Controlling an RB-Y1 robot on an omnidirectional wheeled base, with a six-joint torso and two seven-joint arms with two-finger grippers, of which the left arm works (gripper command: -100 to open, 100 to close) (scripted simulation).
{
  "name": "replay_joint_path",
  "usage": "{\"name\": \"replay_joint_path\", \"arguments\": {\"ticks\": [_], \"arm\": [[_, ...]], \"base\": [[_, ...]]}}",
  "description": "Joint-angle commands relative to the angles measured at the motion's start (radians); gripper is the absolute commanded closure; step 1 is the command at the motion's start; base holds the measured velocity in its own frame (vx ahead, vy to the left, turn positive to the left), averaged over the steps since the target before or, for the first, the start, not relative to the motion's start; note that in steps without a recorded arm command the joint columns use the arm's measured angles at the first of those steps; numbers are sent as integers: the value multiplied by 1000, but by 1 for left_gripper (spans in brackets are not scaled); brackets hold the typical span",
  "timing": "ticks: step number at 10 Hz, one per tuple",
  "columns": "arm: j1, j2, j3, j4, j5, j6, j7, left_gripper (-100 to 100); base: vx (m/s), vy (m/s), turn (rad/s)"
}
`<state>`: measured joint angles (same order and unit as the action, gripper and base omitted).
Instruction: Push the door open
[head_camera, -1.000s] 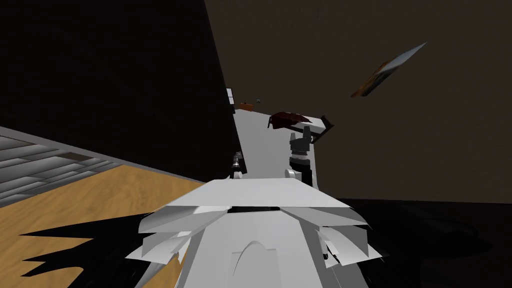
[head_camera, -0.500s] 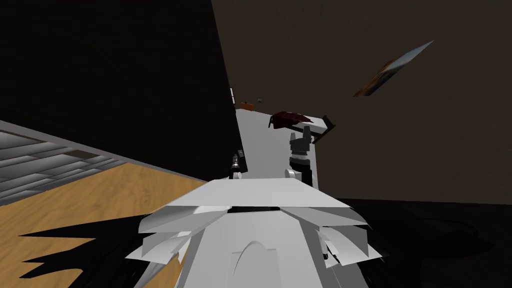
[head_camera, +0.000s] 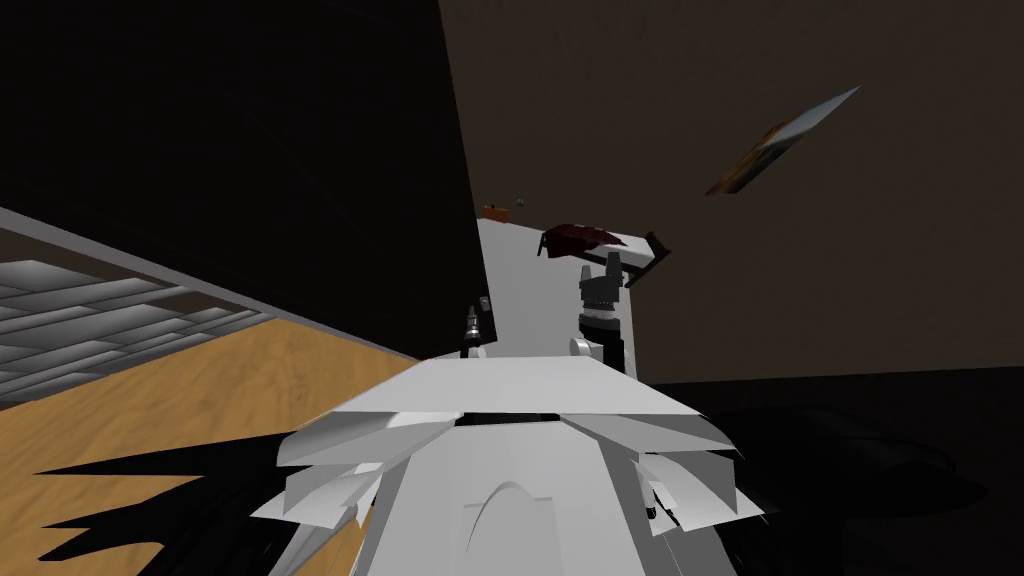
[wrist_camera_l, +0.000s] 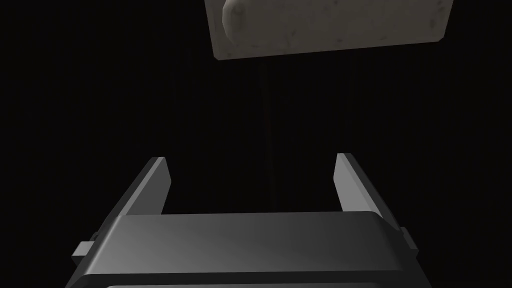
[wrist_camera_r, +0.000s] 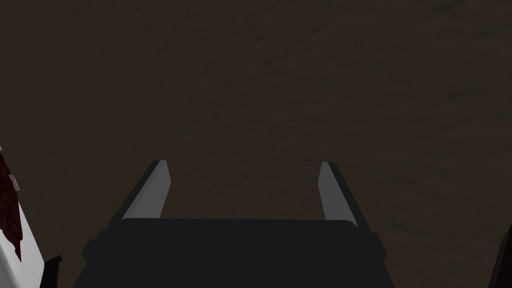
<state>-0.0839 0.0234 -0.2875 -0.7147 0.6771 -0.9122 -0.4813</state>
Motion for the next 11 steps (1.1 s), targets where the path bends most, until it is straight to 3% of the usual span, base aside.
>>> {"name": "replay_joint_path", "arguments": {"ticks": [1,5,7,8,9,11], "arm": [[10,-7,-36,-12,38,-13,-27,-100],[37,-34,-110,-46,118,-36,-81,-100],[51,-57,-148,-64,159,-48,-108,-100],[57,-50,-138,-77,149,-38,-107,-100],[56,-31,-137,-76,150,-38,-108,-100],[53,-12,-133,-74,149,-37,-104,-100]], "base": [[-69,10,11],[-72,-16,12],[-105,-107,19],[-51,-61,10],[51,63,-12],[142,78,-18]]}}
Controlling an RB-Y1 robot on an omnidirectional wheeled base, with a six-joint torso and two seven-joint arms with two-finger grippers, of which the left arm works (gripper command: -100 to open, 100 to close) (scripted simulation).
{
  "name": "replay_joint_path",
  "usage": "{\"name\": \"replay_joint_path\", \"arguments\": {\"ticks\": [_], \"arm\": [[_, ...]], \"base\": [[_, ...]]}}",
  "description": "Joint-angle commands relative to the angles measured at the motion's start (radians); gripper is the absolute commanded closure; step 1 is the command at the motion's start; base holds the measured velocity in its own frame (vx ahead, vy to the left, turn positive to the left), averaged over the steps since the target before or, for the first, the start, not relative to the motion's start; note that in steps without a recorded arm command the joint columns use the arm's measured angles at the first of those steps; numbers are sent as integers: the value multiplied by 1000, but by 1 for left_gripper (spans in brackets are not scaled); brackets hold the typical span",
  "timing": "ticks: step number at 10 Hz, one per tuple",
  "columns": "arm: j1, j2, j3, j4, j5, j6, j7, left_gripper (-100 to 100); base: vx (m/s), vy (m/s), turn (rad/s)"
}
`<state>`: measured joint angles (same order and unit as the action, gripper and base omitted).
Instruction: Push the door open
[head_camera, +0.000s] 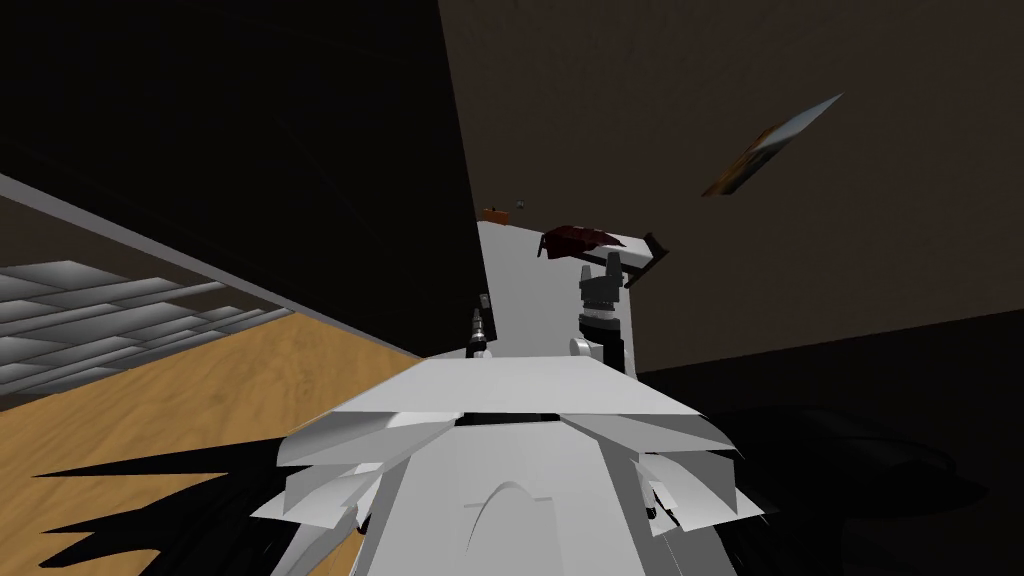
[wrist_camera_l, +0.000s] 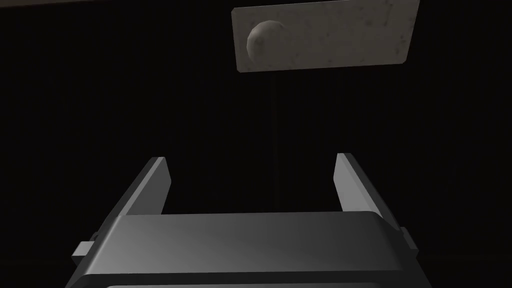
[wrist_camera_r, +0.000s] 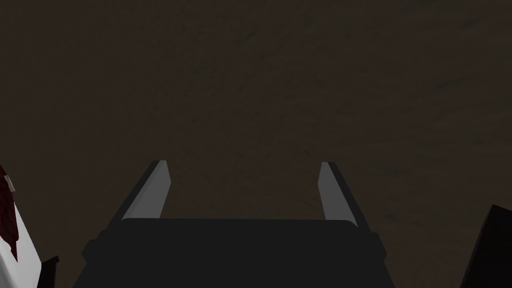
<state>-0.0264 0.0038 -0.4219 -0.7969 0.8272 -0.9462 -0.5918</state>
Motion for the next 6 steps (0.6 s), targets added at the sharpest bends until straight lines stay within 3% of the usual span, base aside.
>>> {"name": "replay_joint_path", "arguments": {"ticks": [1,3,4,5,6], "arm": [[-6,18,4,11,-2,-3,9,-100],[-12,27,12,17,-4,-1,18,-100],[-14,23,15,20,-4,-1,22,-100],[-16,15,18,22,-5,0,25,-100],[-18,-4,23,25,-6,0,29,-100]], "base": [[188,34,-14],[199,44,-19],[251,-13,-19],[235,-42,-11],[200,-54,-9]]}}
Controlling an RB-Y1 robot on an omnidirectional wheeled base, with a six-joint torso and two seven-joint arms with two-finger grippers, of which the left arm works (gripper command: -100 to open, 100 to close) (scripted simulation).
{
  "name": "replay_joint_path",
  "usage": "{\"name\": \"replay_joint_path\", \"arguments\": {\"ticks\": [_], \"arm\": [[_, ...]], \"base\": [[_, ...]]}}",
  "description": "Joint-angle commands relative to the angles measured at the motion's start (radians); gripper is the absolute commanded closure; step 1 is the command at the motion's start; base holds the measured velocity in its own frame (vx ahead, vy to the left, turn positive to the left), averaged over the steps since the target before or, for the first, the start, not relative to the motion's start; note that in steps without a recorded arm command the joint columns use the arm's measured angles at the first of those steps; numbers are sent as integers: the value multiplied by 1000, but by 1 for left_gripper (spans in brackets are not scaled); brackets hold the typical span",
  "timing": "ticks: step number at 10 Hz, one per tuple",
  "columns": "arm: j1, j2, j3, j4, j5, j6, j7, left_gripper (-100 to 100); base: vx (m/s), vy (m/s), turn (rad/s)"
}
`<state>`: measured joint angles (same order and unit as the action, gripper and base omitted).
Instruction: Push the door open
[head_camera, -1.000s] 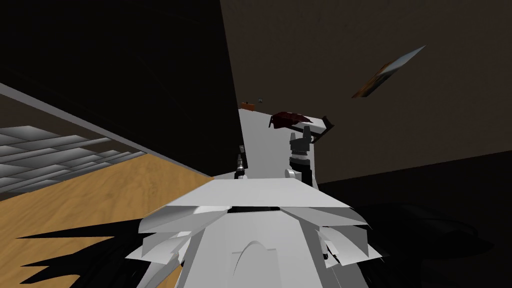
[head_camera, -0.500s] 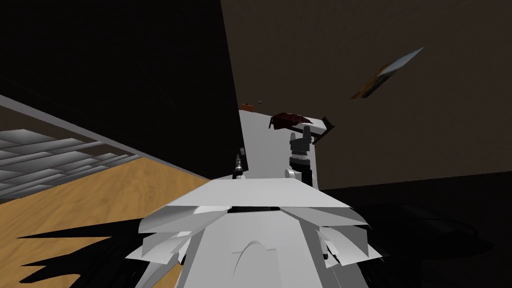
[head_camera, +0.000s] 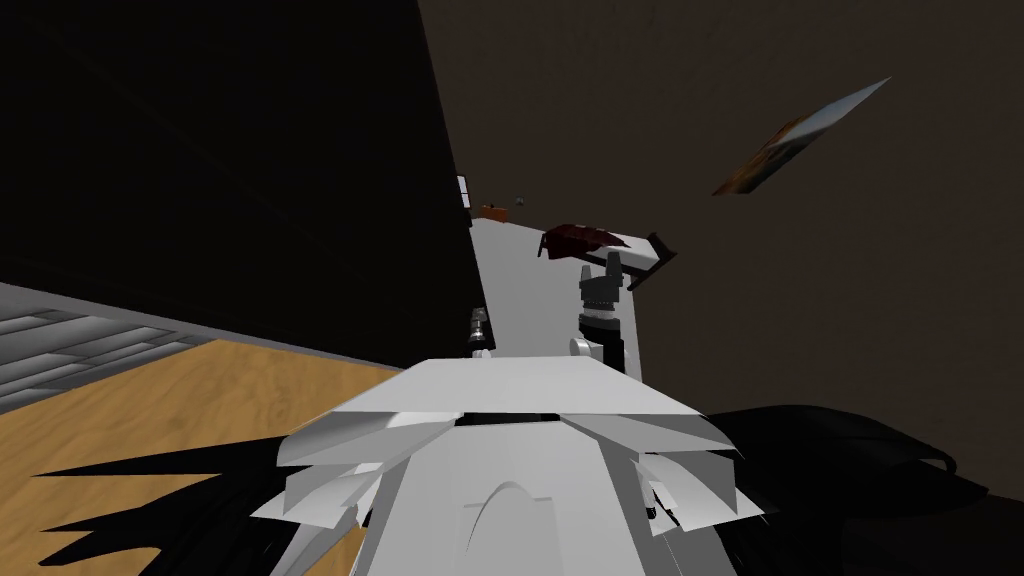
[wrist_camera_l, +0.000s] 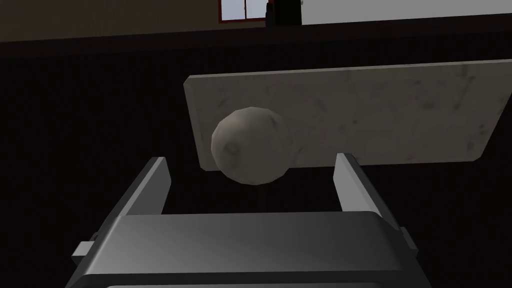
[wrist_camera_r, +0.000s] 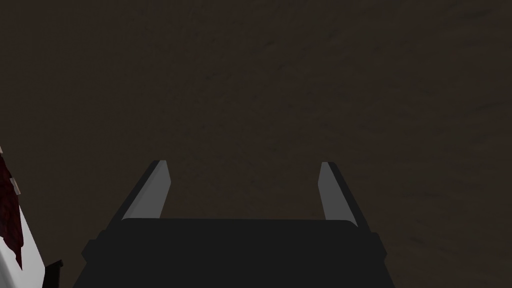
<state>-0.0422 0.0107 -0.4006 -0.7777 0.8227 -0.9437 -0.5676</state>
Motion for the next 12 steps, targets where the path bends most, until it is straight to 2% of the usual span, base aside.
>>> {"name": "replay_joint_path", "arguments": {"ticks": [1,2,7,8,10,12], "arm": [[0,0,0,0,0,0,0,-100],[0,0,0,0,0,0,0,100],[0,0,0,0,0,0,0,100],[3,16,9,-1,20,-6,-10,100],[3,23,17,-3,35,-12,-17,100],[5,28,32,-7,62,-25,-31,100]], "base": [[74,-21,30],[-14,0,-23],[-13,3,-5],[122,-12,31],[173,-38,47],[228,-42,40]]}}
